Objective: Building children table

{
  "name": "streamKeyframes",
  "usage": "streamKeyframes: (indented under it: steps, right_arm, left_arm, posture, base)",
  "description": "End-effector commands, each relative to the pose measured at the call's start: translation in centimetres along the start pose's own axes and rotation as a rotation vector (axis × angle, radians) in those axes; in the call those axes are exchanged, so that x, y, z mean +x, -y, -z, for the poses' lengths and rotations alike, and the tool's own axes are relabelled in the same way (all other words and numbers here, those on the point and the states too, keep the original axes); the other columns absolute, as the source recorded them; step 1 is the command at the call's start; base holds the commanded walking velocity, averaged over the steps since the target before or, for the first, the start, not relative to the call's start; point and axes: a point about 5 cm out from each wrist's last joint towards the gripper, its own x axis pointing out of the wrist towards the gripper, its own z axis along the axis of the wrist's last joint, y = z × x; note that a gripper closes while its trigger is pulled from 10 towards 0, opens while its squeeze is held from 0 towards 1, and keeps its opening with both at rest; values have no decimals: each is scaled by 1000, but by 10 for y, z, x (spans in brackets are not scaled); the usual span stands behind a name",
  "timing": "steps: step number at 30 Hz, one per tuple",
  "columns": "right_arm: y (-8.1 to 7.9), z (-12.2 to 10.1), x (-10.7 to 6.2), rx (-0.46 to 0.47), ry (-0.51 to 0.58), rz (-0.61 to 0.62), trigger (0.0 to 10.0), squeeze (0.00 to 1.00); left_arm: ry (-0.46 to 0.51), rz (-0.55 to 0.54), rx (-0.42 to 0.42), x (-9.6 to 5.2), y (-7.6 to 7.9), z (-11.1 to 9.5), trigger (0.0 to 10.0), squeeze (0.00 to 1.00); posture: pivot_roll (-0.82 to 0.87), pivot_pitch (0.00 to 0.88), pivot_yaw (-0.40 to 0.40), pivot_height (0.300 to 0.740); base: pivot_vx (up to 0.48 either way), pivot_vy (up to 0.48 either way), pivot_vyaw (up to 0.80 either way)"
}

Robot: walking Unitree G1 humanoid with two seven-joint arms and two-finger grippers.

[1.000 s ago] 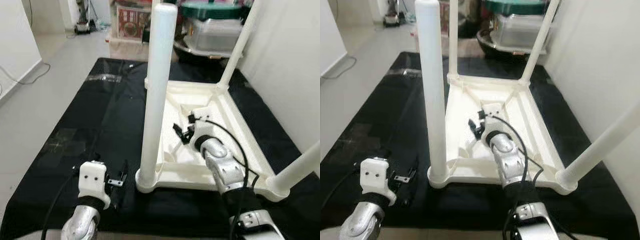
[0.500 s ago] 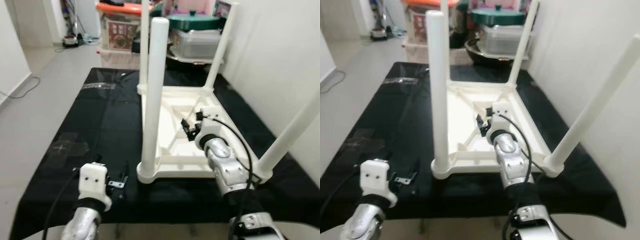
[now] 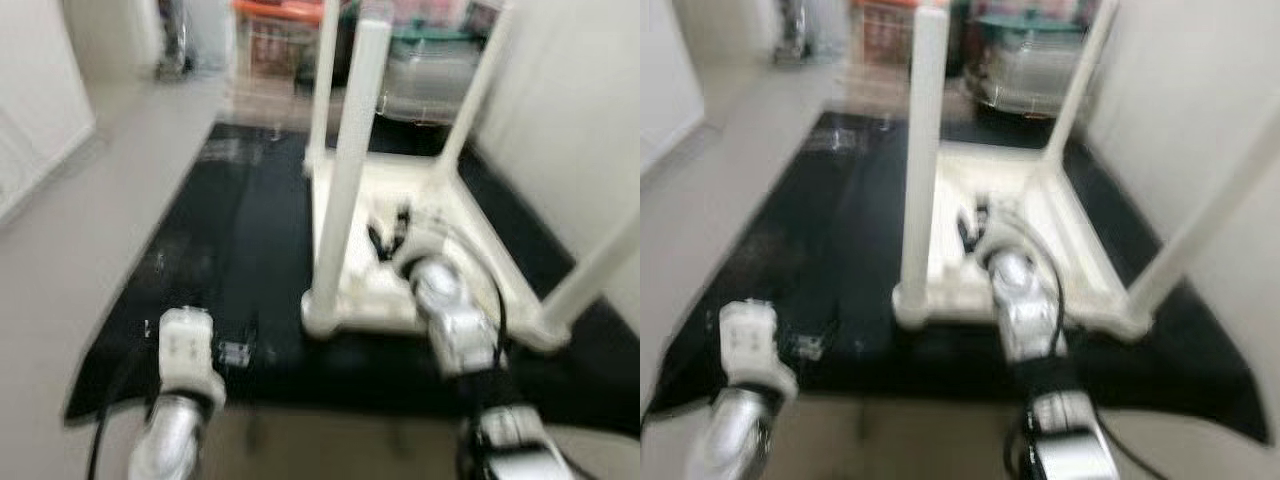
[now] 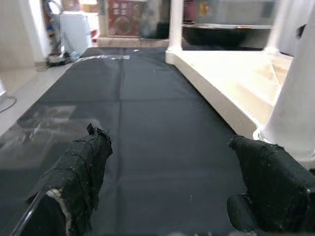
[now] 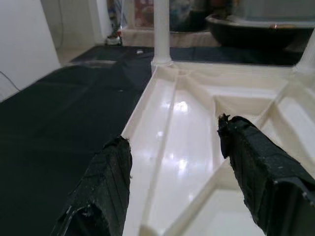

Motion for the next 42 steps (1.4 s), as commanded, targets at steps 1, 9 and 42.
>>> streamKeyframes:
  steps: [1,9,42]
  right_arm:
    - [5,-1,0,12,3,21,10000,0]
    - [11,-3,0,12,16,71,10000,0]
    - [15,-81,-19,-305,522,77,10000,0]
  left_arm:
    - [0,1,-6,3,0,0,10000,0]
    - [-9,-7,15,3,-2,1,10000,0]
    - [-24,-16,53,6,0,8,10000,0]
  posture:
    - [126,0,-87,740]
    - [124,0,-86,740]
    - [104,0,-91,740]
  base:
    - [0,0,0]
    - [0,0,0]
    - [0,-145,0]
